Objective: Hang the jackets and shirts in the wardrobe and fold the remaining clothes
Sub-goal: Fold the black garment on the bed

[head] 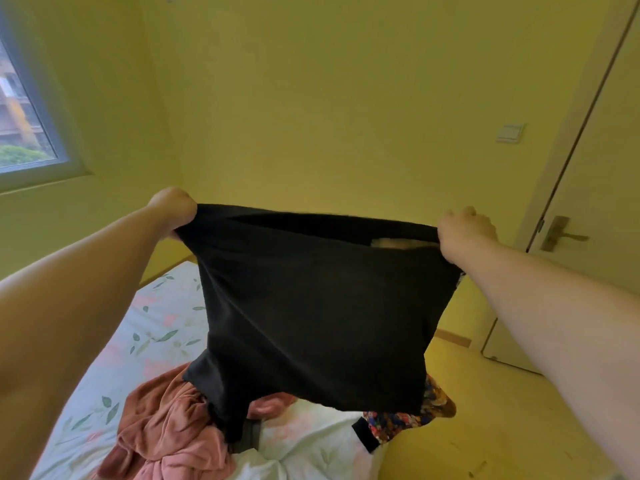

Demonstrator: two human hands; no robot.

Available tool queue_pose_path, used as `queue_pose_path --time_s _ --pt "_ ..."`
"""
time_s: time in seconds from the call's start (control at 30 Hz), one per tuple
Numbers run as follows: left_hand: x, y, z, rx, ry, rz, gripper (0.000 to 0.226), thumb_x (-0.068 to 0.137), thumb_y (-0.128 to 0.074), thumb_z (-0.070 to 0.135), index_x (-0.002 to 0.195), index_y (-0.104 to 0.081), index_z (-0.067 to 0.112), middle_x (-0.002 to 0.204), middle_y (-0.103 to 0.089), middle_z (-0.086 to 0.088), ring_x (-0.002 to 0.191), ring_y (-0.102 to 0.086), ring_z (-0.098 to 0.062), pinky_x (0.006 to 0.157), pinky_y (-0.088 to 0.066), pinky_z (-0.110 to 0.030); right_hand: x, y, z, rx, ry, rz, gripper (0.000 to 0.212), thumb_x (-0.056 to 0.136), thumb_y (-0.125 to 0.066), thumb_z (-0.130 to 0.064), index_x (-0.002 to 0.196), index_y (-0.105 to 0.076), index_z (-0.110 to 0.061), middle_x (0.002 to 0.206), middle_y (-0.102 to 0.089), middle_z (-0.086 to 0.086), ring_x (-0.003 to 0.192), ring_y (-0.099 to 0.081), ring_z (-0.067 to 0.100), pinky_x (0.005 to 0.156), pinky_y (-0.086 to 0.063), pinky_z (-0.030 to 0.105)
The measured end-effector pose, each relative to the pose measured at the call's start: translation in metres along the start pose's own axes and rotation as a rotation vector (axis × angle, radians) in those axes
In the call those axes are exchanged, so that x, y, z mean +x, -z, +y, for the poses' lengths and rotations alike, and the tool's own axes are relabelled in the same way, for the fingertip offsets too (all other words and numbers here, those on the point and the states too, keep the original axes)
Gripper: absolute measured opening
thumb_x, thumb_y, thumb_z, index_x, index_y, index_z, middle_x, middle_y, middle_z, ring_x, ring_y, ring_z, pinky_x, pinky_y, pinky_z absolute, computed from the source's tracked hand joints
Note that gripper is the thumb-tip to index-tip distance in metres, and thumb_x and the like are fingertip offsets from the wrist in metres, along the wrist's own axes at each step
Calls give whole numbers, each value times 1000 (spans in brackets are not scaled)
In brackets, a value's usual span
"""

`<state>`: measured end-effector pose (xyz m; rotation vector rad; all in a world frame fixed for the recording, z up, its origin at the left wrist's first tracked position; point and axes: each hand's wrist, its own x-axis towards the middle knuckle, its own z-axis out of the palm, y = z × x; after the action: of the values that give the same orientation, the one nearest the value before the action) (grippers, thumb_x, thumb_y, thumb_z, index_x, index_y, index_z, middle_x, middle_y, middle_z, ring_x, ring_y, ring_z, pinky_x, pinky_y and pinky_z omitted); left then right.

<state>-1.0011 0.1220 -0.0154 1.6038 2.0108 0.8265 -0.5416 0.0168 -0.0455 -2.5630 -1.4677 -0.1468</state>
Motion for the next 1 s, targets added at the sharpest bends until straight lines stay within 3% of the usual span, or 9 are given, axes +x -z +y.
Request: queue_pose_path --time_s 0.1,0.2,0.27,0.37,0.43,0.6,0.8,0.9,1.0 --pt "-1 1 -2 11 6 -157 39 95 -28 -7 105 -66 1 101 -66 -25 82 -69 -41 42 -57 -35 3 6 4 181 -190 -177 11 93 -53 0 93 -64 2 79 -66 16 62 -66 30 46 -49 31" --pt "-3 2 -6 42 -29 -307 48 90 -26 -15 100 -68 5 102 -68 -23 89 -72 -40 56 -61 -36 8 4 0 759 -447 -218 13 98 -46 2 89 -54 5 96 -66 28 71 -70 45 45 -58 47" --pt "-3 2 -8 -3 -43 -324 48 90 -27 -16 102 -68 5 105 -68 -22 93 -70 -37 61 -62 -35 13 5 -5 998 -507 -170 14 101 -39 2 102 -53 5 111 -59 25 79 -70 45 67 -61 54" --pt "-3 -3 -6 -81 -43 -277 47 91 -26 -14 101 -67 7 108 -66 -21 92 -68 -32 57 -60 -31 10 8 -15 948 -490 -109 38 101 -38 -3 139 -45 -1 132 -53 19 104 -65 37 94 -54 52" --pt "-3 -8 -6 -41 -39 -267 46 92 -25 -13 103 -64 7 106 -66 -22 89 -70 -35 53 -60 -32 5 10 -23 848 -447 -109 45 101 -45 -11 145 -42 -3 143 -43 21 121 -53 39 103 -49 51" --pt "-1 -20 -10 232 -19 -217 38 97 -25 -4 106 -62 1 86 -71 -26 63 -75 -37 53 -61 -41 -12 4 -34 891 -438 -274 33 94 -52 -23 122 -56 -5 121 -60 19 101 -62 40 82 -60 51" --pt "20 -24 -41 275 22 -291 29 89 -55 -18 107 -72 -2 97 -70 -18 93 -72 -39 86 -61 -49 -17 -26 -25 213 -70 -485 20 95 -52 -4 114 -58 -1 107 -65 24 90 -72 40 81 -62 49" --pt "17 -35 -58 301 114 -457 37 93 -43 -18 97 -77 -4 105 -68 -22 93 -71 -40 73 -64 -42 -18 -32 -22 -264 25 -943 26 94 -63 -11 116 -68 0 108 -74 20 100 -74 33 90 -59 46" --pt "8 -55 -72 499 343 -705 32 94 -42 -17 100 -73 -12 109 -68 -32 97 -71 -49 72 -63 -44 -16 -44 -30 -576 67 -1157 22 100 -57 -19 97 -72 -4 76 -77 8 69 -76 18 68 -61 31"
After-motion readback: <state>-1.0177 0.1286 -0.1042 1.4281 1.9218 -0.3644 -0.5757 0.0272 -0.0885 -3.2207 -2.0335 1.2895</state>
